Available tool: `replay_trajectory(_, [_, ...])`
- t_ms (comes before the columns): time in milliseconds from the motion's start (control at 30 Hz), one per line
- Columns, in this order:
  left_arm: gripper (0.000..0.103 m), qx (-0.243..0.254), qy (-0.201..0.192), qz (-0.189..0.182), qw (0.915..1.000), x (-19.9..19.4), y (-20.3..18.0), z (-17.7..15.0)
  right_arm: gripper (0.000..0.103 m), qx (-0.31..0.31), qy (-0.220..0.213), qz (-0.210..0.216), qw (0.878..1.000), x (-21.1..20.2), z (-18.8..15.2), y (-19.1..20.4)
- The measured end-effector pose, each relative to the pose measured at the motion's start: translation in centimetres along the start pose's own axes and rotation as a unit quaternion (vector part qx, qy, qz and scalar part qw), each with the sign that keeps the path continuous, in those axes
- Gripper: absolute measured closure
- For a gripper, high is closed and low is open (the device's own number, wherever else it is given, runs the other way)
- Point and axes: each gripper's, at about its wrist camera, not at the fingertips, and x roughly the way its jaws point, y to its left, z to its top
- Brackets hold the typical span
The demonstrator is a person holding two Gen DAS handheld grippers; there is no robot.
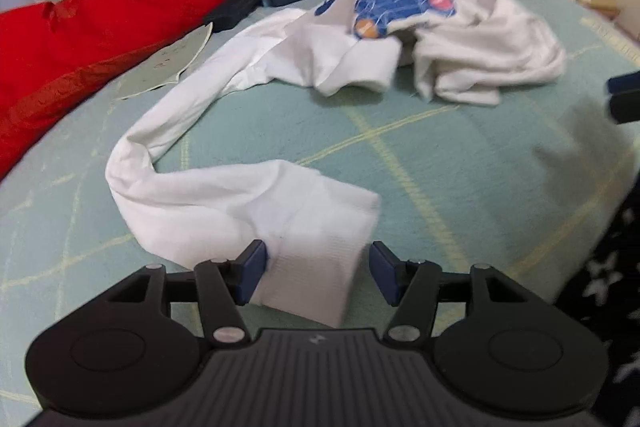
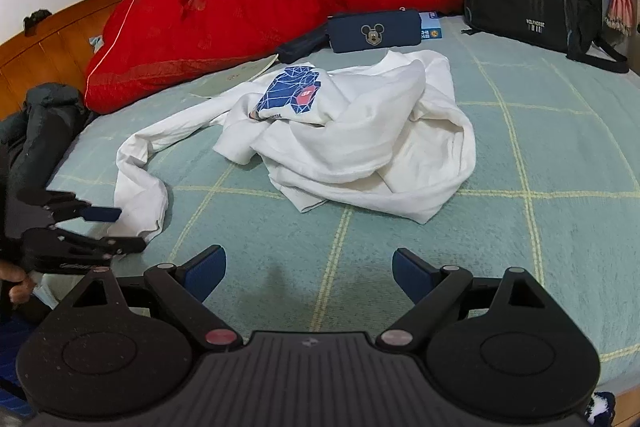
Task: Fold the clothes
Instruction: 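Pull the sleeve outward with the left gripper to straighten it, then lay the sleeve down and release it from the left gripper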
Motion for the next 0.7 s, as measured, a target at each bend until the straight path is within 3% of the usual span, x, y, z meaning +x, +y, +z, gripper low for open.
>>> replay_trajectory(100, [0.033,0.025,0.002,-0.013,0.9996,-0.1,-1.1,-0.4,0.01,0.003,0.0,0.005,1.0,0.2,0.0,-0.3])
replay_trajectory(233, [0.037,0.038,0.012,-0.006,0.9992,2.2,-1.9,-0.4,0.01,0.003,0.006,0.008,1.0,0.7,-0.3,-0.2])
replay_trajectory(300, [0.063,0.015,0.009,-0.025,0.9995,2.2,-1.2,0.1,0.01,0.0,0.008,0.009,1.0,0.7,-0.5,-0.1])
replay_trajectory(333, [0.073,0.014,0.009,-0.018,0.9997,2.1,-0.9,0.2,0.01,-0.003,0.007,0.008,1.0,0.6,-0.5,-0.1])
replay_trajectory(367, [0.09,0.013,0.01,-0.01,0.9998,2.0,-0.6,0.3,0.01,-0.006,0.005,0.007,1.0,0.4,-0.5,0.0])
replay_trajectory(400, [0.096,0.012,0.01,-0.003,0.9999,1.8,-0.4,0.4,0.01,-0.007,0.003,0.006,1.0,0.3,-0.5,-0.1])
replay_trajectory(600, [0.097,0.064,0.006,0.064,0.9959,-0.9,1.9,-0.5,0.01,-0.007,-0.008,0.005,1.0,-0.2,0.0,-0.2])
replay_trajectory(700, [0.097,0.062,0.017,0.109,0.9919,-2.2,4.8,-0.6,0.01,-0.01,-0.006,0.002,1.0,0.1,0.1,0.0])
